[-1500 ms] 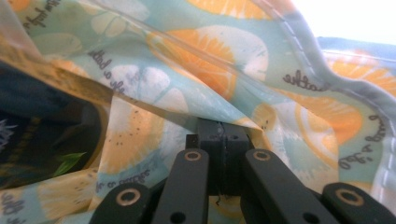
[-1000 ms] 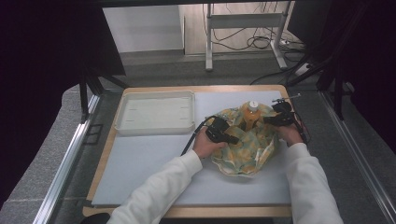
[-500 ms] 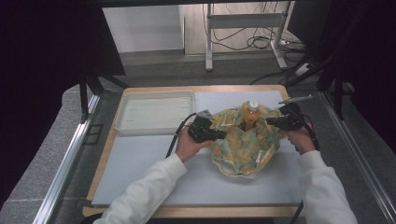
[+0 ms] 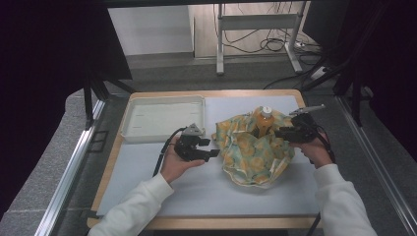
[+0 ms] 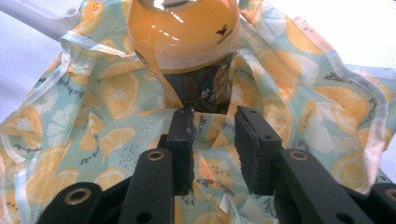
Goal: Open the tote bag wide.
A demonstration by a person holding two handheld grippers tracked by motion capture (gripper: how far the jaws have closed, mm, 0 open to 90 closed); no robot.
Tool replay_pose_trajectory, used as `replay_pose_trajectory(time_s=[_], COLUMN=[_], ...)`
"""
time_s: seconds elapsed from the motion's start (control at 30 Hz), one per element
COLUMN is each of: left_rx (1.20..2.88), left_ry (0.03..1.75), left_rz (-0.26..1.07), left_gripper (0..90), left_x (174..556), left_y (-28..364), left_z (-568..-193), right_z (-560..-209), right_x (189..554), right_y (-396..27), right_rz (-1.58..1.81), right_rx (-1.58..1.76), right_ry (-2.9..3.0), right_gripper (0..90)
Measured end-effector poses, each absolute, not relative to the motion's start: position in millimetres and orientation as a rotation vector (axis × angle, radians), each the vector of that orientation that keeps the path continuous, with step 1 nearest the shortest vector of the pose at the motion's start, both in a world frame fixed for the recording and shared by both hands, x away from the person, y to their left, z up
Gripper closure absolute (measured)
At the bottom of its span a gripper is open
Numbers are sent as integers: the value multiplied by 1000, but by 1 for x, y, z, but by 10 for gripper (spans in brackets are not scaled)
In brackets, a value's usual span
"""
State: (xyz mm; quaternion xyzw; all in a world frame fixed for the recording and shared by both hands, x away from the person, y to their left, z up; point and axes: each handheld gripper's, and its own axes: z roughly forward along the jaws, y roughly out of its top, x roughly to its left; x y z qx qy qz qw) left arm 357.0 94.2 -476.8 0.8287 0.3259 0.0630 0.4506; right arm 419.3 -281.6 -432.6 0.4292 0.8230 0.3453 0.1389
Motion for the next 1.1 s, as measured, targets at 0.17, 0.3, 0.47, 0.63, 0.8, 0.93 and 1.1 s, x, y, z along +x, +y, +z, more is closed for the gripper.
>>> replay_pose_trajectory(time_s=[0.17,0.3,0.47,0.63,0.8,0.93,1.1], left_rx=[2059,2099,2090,2079,2076,2075,2079], left_ry=[818,834,870,897,912,913,925], left_rz=[155,213,211,208,215,221,219], left_gripper=[331,317,311,308,307,307,306], left_x=[344,331,321,313,311,311,312], left_y=[106,118,137,152,160,163,164], left_z=[-480,-484,-490,-494,-497,-498,-501], right_z=[-430,-426,-421,-415,-413,-411,-407], right_x=[415,409,403,399,397,396,394], right_y=[-280,-281,-283,-281,-278,-276,-272], right_rz=[993,992,1010,1020,1019,1032,1041], right_rx=[1226,1218,1212,1201,1195,1195,1182], right_ry=[2375,2353,2339,2332,2321,2313,2309], right_gripper=[567,501,422,383,358,328,308])
